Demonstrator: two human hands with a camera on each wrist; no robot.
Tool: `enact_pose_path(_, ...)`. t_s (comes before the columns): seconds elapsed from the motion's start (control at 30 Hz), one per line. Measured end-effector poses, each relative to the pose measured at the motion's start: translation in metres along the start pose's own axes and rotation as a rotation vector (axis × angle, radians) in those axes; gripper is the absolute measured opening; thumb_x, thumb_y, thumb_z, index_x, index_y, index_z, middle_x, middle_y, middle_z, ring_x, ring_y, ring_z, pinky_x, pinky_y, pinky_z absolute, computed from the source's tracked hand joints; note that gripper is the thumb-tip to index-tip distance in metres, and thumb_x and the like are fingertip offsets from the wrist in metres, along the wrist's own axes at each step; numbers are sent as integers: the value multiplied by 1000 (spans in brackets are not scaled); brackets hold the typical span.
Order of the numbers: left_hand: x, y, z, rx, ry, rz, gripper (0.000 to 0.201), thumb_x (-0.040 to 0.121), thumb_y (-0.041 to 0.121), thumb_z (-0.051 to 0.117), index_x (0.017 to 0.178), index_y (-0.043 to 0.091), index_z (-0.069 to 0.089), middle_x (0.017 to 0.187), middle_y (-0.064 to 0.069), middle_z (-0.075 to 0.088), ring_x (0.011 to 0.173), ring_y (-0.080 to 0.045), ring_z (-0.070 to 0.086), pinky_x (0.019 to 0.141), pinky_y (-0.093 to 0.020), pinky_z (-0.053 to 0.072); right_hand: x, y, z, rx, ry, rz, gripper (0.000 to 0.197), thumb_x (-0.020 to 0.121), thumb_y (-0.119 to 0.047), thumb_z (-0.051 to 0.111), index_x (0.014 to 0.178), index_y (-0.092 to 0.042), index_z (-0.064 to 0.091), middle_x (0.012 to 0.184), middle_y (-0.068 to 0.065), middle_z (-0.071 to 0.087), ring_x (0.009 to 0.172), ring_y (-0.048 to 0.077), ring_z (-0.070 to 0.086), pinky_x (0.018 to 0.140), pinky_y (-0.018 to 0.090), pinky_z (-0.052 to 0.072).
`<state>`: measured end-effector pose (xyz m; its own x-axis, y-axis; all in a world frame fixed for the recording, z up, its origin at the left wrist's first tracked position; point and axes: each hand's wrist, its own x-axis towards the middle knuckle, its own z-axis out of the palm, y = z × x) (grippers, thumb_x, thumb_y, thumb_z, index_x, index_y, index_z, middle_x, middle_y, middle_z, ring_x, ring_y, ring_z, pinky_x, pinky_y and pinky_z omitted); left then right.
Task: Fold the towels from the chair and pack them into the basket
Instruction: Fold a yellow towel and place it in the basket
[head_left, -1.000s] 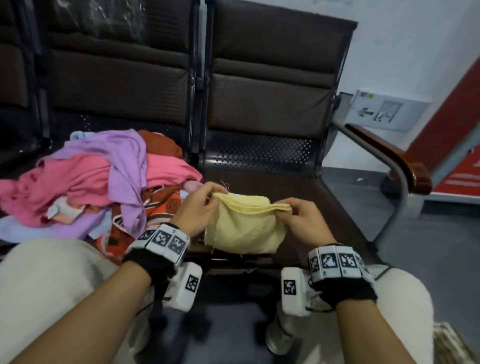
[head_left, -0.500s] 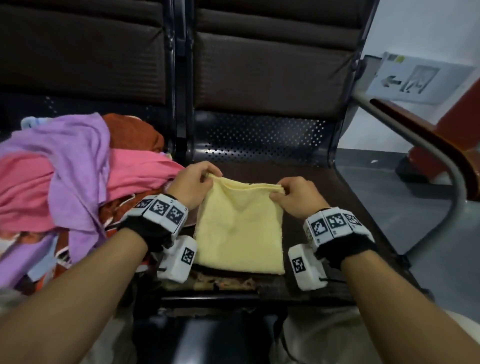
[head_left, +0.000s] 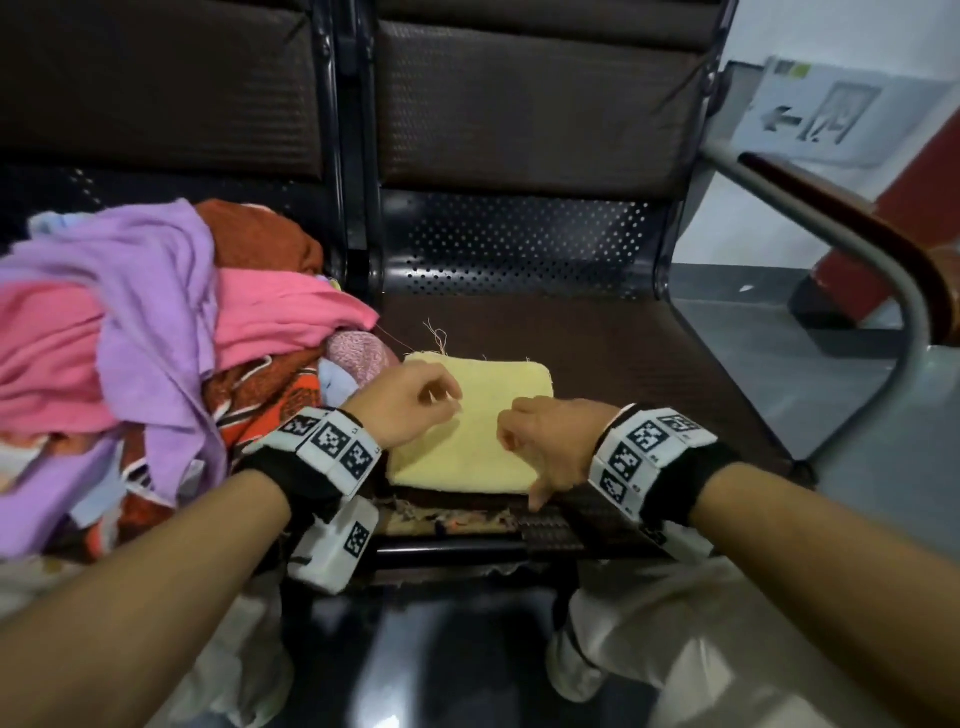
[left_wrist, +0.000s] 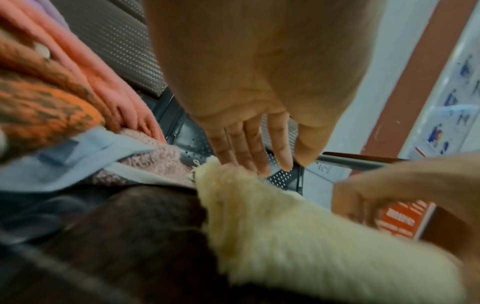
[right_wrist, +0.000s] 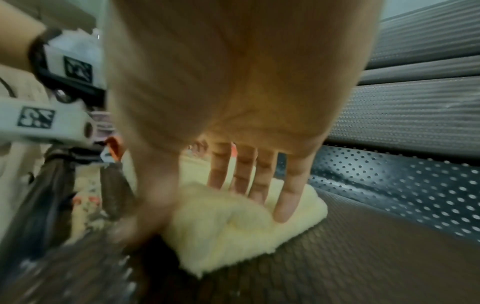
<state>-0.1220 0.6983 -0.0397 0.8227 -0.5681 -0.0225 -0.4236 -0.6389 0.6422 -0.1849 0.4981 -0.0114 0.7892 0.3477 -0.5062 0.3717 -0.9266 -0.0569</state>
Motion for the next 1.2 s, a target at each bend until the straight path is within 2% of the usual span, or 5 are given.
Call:
enact_pose_path(0.2,-30,9,-2,308,-247,15,55,72,51,72,118,23,56,111,4,51,106,-13,47,95,-33,41,-11,11,-26,160,144,62,26,87,-13,55,113,-15,57,94,-2,53,94,22,55,75,26,39)
enact_pose_path(0.43,-17,25,-21,144,-92,-37,12,87,19,55,98,14,57,86,-1,57,91,-25,59,72,-26,39,-14,31,-38,509,183,126,21,93,-19,51,112,-18,59,105,-1,58,100,18,54,83,31,43)
enact_pose_path(0.7,26,6,-23,99,-104,-109,24,90,22,57,113,18,60,106,-2,65,97,-18,58,82,-26,42,8,68,-27,767,-29,171,24,87,-21,67,107,-18,54,95,-1,61,88,17,63,75,32,58)
enact_pose_path(1.0,48,-4,-2,228,-327,-189,43,92,23,55,134,17,49,126,-7,51,116,-22,51,101,-31,39,35,83,-14,473,-138,279,68,77,-44,74,132,-21,41,123,2,52,101,21,59,79,34,56)
enact_pose_path(1.2,42,12,-3,330,-478,-251,51,89,16,51,139,22,39,136,-4,45,122,-21,47,89,-24,37,41,66,-24,529,-209,274,48,79,-26,74,119,-18,48,113,-2,53,105,21,55,84,32,50)
